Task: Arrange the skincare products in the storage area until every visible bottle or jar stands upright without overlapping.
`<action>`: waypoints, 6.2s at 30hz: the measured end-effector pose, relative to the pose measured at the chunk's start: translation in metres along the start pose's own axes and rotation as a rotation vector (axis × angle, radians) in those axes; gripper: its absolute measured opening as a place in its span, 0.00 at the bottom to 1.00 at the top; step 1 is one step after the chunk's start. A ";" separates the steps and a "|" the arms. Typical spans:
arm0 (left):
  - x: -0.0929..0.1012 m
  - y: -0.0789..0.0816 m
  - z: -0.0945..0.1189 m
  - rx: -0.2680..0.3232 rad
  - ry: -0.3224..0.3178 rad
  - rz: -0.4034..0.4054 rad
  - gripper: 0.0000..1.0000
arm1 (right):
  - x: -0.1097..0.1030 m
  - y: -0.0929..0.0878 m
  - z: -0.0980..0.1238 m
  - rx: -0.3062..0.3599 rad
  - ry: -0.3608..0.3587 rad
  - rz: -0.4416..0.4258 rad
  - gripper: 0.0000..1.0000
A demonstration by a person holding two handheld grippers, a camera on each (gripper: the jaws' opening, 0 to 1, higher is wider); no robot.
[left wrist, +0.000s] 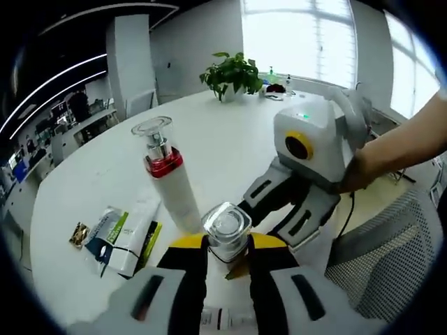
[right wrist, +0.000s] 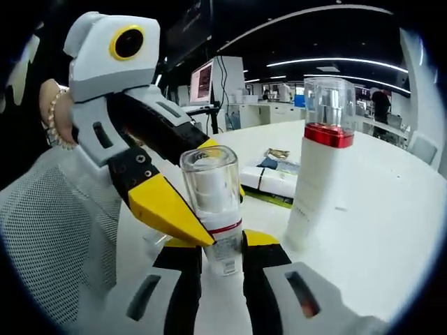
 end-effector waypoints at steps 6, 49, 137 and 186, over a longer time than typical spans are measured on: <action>-0.004 0.003 -0.007 0.016 -0.004 -0.003 0.19 | 0.008 0.003 0.000 -0.009 0.022 -0.001 0.21; -0.033 0.016 -0.029 0.057 0.010 -0.034 0.23 | 0.038 0.013 -0.008 -0.005 0.039 -0.017 0.22; -0.045 -0.110 0.110 -0.111 0.128 0.297 0.94 | -0.044 0.018 0.033 -0.072 -0.267 -0.354 1.00; -0.042 -0.079 0.117 -0.112 0.050 0.291 0.97 | -0.063 0.013 0.041 -0.100 -0.197 -0.341 1.00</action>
Point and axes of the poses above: the point that each gripper's makers call its tool centre point, and the gripper's own axes: z roughly backward along the fingers, x roughly to its right, y roughly out of its top, the point moved 6 cm from there along z, roughly backward along the fingers, and after that the axes turned 3 degrees about -z, right-handed, at the moved point
